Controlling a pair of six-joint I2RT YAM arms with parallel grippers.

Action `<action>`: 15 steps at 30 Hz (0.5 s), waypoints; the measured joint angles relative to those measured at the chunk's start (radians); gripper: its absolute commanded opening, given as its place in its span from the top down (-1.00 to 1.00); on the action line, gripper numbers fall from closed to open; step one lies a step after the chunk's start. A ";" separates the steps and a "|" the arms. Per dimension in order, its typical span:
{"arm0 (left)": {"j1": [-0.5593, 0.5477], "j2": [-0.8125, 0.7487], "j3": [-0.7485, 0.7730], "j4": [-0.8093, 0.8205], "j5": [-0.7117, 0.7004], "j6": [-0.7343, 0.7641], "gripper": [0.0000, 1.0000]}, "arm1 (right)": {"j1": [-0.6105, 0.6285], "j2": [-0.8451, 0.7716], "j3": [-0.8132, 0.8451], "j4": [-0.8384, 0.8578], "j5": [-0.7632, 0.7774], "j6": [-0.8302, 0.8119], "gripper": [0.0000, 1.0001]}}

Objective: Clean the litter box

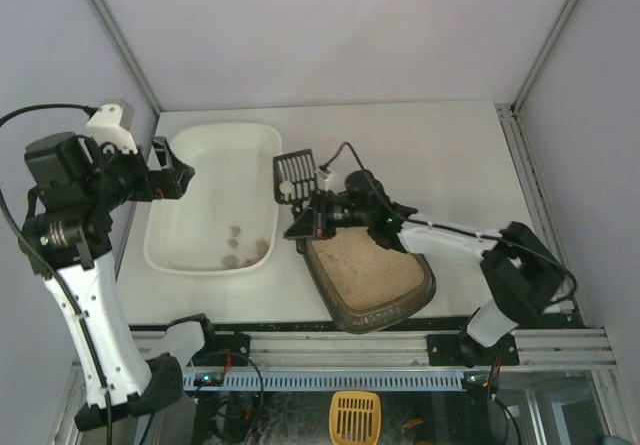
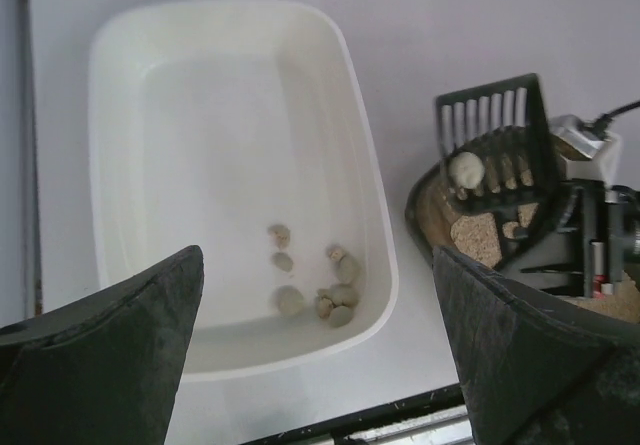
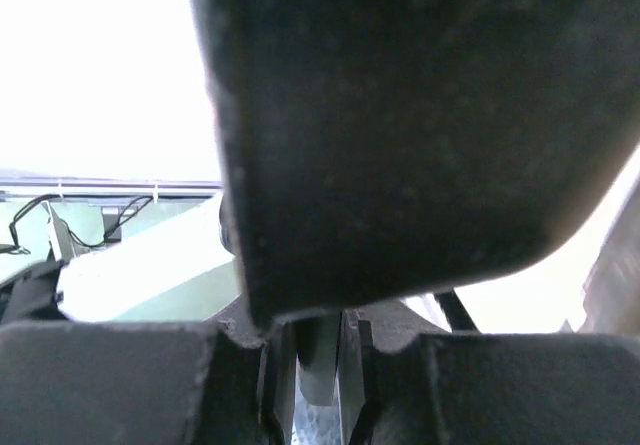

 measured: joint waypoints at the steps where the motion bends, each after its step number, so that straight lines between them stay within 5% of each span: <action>1: 0.002 -0.017 0.010 -0.001 -0.008 -0.001 -0.99 | 0.008 0.074 0.099 -0.028 -0.004 -0.032 1.00; 9: 0.167 -0.078 0.000 0.006 -0.008 -0.062 -0.99 | 0.122 0.384 0.578 -0.366 0.041 -0.258 1.00; 15: 0.201 -0.073 -0.060 0.022 0.010 -0.090 -0.99 | 0.195 0.421 0.695 -0.696 0.241 -0.431 1.00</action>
